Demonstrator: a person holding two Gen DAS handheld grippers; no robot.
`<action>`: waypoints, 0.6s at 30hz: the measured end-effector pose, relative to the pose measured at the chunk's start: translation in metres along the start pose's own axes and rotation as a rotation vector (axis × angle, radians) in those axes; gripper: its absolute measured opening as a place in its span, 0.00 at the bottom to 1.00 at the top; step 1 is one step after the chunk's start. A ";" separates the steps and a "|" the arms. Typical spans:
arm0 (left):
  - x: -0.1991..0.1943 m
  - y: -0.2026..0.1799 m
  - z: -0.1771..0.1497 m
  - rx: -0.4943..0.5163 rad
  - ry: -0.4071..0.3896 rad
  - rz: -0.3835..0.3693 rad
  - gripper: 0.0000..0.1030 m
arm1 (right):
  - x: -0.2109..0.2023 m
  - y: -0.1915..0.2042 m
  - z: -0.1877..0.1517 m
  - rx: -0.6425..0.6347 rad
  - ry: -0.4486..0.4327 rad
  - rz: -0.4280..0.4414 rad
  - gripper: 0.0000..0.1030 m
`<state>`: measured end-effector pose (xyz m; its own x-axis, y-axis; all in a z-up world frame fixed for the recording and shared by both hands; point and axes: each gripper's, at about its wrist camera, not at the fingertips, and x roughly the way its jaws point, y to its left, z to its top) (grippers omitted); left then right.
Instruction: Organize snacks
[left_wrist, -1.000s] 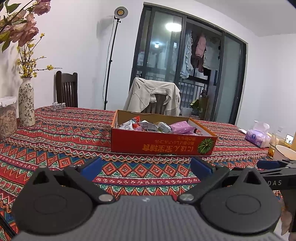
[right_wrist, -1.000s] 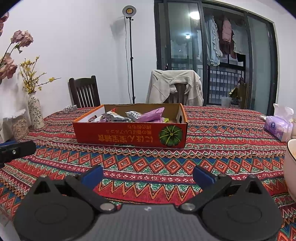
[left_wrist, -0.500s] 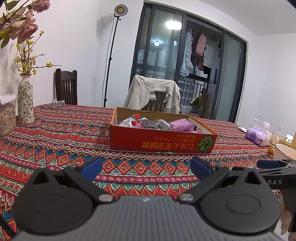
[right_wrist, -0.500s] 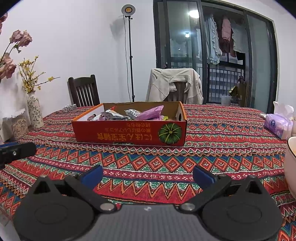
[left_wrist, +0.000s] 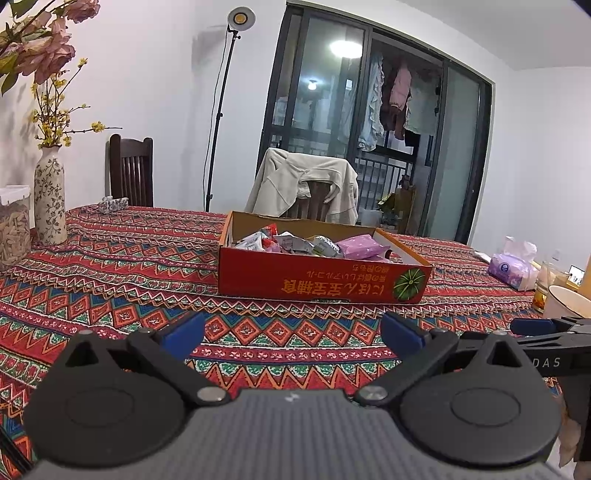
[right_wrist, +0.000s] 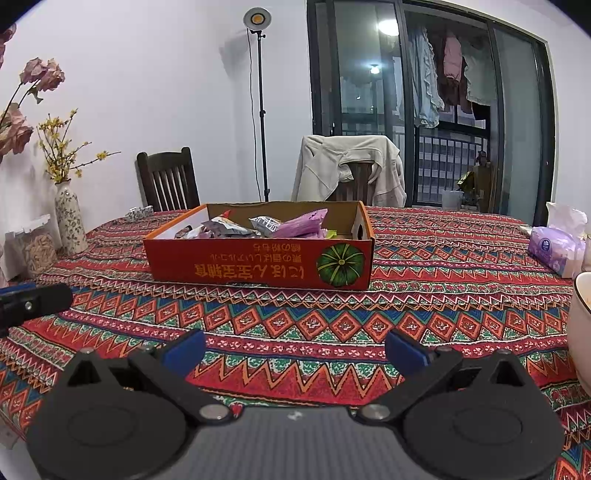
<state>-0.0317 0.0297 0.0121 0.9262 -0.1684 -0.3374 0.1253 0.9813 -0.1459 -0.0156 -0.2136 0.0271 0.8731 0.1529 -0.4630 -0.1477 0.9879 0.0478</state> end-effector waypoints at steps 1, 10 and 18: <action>0.000 0.000 0.000 -0.001 0.001 0.001 1.00 | 0.000 0.000 0.000 0.000 0.000 0.000 1.00; 0.000 0.000 0.000 -0.002 0.004 0.000 1.00 | 0.000 0.000 0.000 0.001 0.001 0.000 1.00; 0.001 0.000 -0.001 -0.007 0.009 -0.002 1.00 | 0.000 0.000 0.000 -0.001 0.002 0.000 1.00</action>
<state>-0.0307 0.0291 0.0105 0.9227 -0.1715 -0.3453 0.1249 0.9803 -0.1530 -0.0157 -0.2138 0.0266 0.8721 0.1532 -0.4647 -0.1483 0.9878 0.0473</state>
